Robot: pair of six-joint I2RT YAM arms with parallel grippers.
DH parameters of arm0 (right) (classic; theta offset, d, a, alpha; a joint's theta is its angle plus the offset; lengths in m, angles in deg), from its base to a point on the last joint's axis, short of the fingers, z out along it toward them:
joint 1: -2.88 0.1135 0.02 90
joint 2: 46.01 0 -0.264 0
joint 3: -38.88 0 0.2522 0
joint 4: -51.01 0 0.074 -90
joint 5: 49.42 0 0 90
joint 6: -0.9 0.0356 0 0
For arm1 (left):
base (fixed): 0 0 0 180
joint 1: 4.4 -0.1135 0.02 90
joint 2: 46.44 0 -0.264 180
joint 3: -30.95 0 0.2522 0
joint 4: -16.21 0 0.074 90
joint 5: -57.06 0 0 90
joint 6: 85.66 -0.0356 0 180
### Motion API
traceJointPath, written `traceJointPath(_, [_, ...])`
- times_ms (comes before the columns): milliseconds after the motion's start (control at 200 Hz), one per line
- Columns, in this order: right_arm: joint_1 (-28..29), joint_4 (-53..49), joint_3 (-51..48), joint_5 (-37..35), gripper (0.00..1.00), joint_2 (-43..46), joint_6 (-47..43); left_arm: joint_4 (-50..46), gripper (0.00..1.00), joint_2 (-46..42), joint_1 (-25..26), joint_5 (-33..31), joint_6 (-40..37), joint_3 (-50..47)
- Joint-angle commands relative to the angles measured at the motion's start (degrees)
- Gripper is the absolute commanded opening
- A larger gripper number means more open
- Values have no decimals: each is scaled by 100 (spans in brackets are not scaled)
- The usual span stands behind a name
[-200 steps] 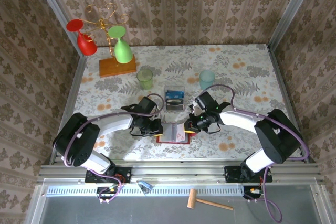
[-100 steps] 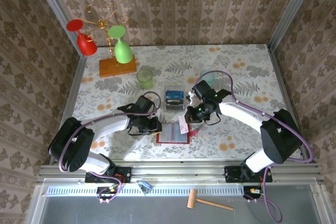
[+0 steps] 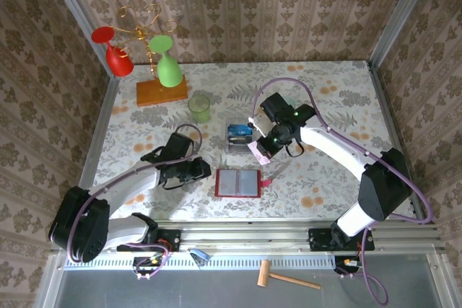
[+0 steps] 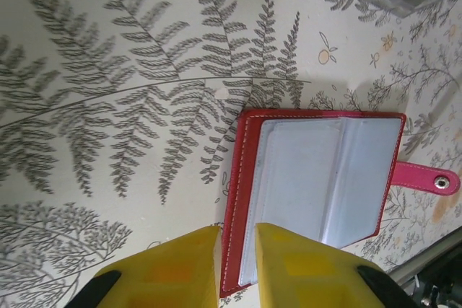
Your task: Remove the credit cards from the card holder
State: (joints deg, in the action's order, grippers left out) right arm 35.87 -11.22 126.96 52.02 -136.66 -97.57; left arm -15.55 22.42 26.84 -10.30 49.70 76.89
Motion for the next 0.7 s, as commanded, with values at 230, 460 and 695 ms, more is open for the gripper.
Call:
traceJointPath(230, [-30, -1290, 1558, -740, 0, -996, -2166, -78, 23, -625, -338, 69, 121, -405])
traceJointPath(460, [-47, -2085, 2825, -963, 0, -1796, -2877, -93, 24, -732, -395, 92, 144, -432])
traceJointPath(695, [-74, -2731, 4184, -1021, 0, -2637, -3241, -55, 25, -672, -448, 123, 148, -459])
